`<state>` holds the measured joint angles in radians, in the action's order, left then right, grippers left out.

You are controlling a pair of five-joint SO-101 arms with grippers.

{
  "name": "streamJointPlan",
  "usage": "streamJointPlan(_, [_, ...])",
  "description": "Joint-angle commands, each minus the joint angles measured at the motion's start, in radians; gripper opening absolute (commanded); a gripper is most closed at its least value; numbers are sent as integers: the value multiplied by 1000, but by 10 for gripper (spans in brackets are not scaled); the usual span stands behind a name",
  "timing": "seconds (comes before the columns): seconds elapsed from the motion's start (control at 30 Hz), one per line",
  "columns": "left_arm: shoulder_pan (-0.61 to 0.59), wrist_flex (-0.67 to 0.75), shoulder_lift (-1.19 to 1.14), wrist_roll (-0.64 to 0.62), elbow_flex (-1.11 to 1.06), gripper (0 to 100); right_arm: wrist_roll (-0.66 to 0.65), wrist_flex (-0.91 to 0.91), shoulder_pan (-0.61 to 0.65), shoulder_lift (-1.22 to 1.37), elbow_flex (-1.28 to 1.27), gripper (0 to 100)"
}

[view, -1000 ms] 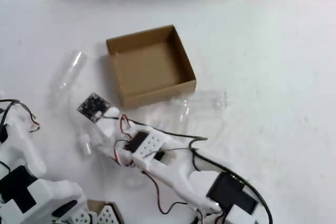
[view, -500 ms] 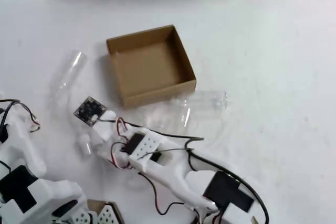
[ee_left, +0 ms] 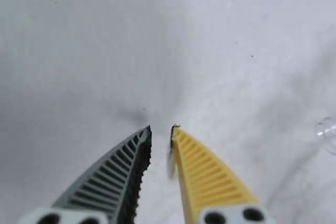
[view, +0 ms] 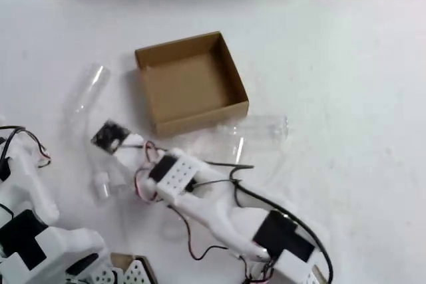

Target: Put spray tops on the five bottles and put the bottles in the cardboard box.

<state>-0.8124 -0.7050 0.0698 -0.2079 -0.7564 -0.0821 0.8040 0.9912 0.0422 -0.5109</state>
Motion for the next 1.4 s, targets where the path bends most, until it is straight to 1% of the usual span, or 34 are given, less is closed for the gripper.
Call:
streamJointPlan(0.0, [-4,32,5,-5,52,80,-98,222,-87,-163,98,16])
streamJointPlan(0.13, [-2,32,4,-3,52,80,-250,469,-205,-318,133,16])
streamJointPlan(0.23, [-2,32,4,-3,52,80,-356,631,-331,-438,130,16])
streamJointPlan(0.33, [-2,32,4,-3,52,80,-480,766,-507,-552,129,16])
streamJointPlan(0.4, [-2,32,4,-3,52,80,-580,832,-648,-616,129,16])
streamJointPlan(0.57, [-1,32,4,-3,51,80,-868,909,-990,-707,126,16])
streamJointPlan(0.63, [-1,32,4,-3,51,80,-982,909,-1118,-708,106,16])
streamJointPlan(0.8, [-1,32,4,-3,49,80,-1333,869,-1394,-708,-14,17])
streamJointPlan(0.9, [-1,32,4,-3,49,80,-1462,768,-1538,-708,-78,17])
streamJointPlan(1.0, [12,32,4,-3,48,80,-1545,644,-1655,-707,-147,17])
streamJointPlan(1.13, [13,32,4,-3,48,80,-1665,472,-1765,-707,-262,17])
streamJointPlan(1.23, [13,31,4,-3,48,80,-1702,363,-1824,-707,-327,17])
streamJointPlan(1.37, [13,29,4,-3,48,80,-1706,277,-1853,-704,-356,17])
